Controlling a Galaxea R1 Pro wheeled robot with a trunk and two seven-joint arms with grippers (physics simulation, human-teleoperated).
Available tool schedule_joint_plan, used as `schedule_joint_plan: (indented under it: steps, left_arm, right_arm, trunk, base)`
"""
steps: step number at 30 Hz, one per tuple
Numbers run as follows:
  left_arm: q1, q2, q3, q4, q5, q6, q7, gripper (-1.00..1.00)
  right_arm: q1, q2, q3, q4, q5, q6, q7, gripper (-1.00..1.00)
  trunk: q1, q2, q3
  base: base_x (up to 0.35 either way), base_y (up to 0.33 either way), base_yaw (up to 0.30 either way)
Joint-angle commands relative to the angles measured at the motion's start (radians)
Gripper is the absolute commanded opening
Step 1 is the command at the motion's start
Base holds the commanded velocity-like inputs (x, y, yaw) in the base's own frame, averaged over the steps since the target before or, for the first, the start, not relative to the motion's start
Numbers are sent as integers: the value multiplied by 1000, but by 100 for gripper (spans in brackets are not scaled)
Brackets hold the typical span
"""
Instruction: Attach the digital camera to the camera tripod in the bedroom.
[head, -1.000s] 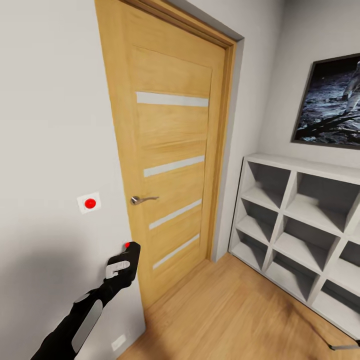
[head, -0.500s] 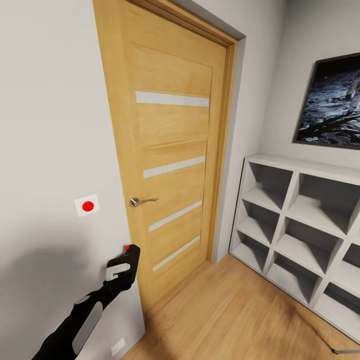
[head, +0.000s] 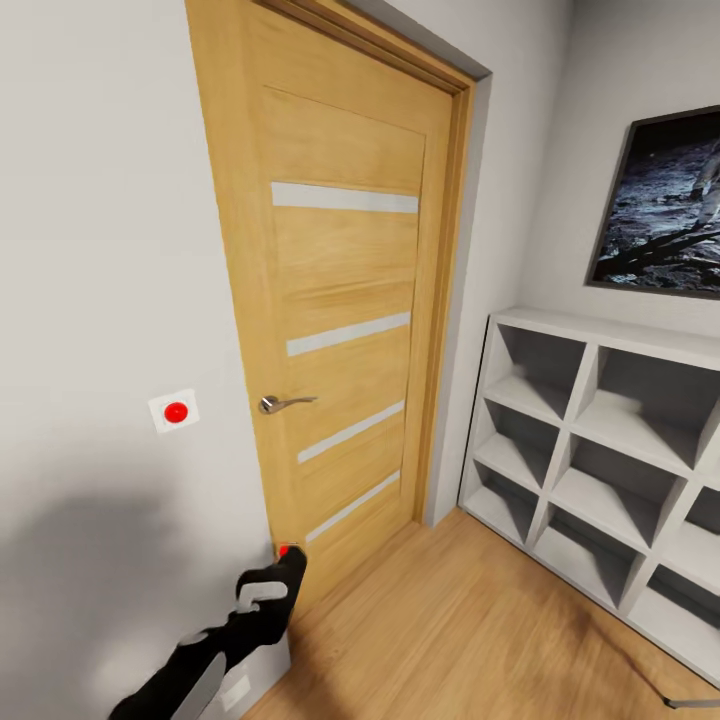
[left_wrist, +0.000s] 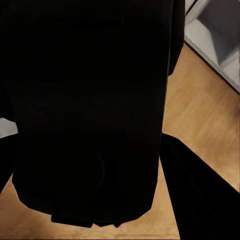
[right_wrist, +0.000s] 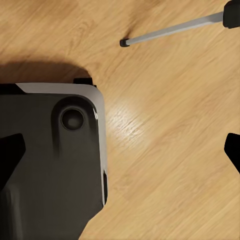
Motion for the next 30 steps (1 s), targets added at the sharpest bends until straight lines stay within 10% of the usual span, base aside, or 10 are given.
schedule_joint_plan:
  steps: [1, 30]
  left_arm:
    - [-1, 0, -9, 12, 8, 5, 0, -100]
    - [3, -65, -24, 687, 19, -12, 8, -100]
  right_arm:
    - [-1, 0, -1, 3, 1, -6, -2, 100]
    - [-1, -1, 0, 3, 4, -9, -2, 100]
  trunk:
    - [0, -1, 0]
    - [0, -1, 0]
  base:
    - [0, 0, 0]
    - [0, 0, 0]
